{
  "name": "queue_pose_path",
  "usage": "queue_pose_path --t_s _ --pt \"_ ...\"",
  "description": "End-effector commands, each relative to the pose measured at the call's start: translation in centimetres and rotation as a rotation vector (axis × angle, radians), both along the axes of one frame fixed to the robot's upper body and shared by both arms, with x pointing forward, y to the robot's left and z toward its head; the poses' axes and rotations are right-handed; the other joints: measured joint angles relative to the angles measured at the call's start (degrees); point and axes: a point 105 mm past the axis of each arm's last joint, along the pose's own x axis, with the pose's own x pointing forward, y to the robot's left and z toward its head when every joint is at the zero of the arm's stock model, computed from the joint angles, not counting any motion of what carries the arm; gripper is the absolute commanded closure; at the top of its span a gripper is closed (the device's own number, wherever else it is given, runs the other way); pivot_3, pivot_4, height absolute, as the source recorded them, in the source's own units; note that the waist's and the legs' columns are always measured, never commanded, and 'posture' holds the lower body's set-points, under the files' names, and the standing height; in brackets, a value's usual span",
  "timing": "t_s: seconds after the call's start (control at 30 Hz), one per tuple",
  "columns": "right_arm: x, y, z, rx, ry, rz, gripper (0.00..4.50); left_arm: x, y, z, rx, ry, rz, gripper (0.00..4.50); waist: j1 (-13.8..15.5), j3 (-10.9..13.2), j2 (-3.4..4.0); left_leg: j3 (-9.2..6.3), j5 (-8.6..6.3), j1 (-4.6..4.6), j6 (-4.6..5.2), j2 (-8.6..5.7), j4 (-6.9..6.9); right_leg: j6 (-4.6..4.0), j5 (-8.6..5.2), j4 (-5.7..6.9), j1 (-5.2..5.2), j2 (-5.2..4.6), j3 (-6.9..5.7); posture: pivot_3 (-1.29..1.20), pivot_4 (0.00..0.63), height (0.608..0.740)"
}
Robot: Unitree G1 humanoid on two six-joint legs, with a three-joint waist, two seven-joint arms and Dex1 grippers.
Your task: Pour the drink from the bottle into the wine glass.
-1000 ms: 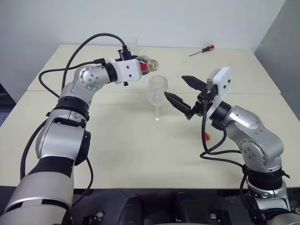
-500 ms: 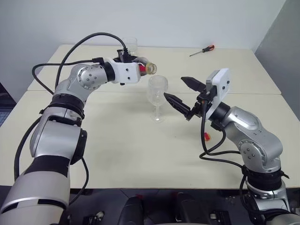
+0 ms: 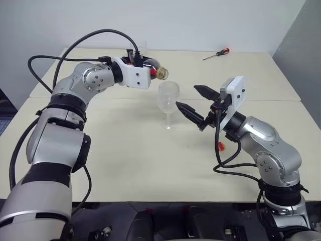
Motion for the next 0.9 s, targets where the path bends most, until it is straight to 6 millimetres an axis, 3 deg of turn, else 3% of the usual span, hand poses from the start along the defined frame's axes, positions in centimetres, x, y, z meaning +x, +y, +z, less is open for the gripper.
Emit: queue_pose_path --t_s 0.03,0.9 --pt "-0.4 0.0 0.9 0.007 -0.046 -0.002 0.0 -0.3 0.0 2.5 -0.002 -0.082 -0.01 3.23 0.0 0.0 0.0 0.0 0.0 0.0 0.0 0.0 0.0 0.0 0.0 0.0 0.0 0.0 0.0 0.0 0.15 0.74" --pt "-0.4 0.0 0.8 0.009 -0.039 -0.006 0.0 -0.2 0.2 3.8 0.044 -0.143 0.014 3.23 0.0 0.0 0.0 0.01 0.0 0.0 0.0 0.0 0.0 0.0 0.0 0.01 -0.01 0.0 0.0 0.0 0.15 0.74"
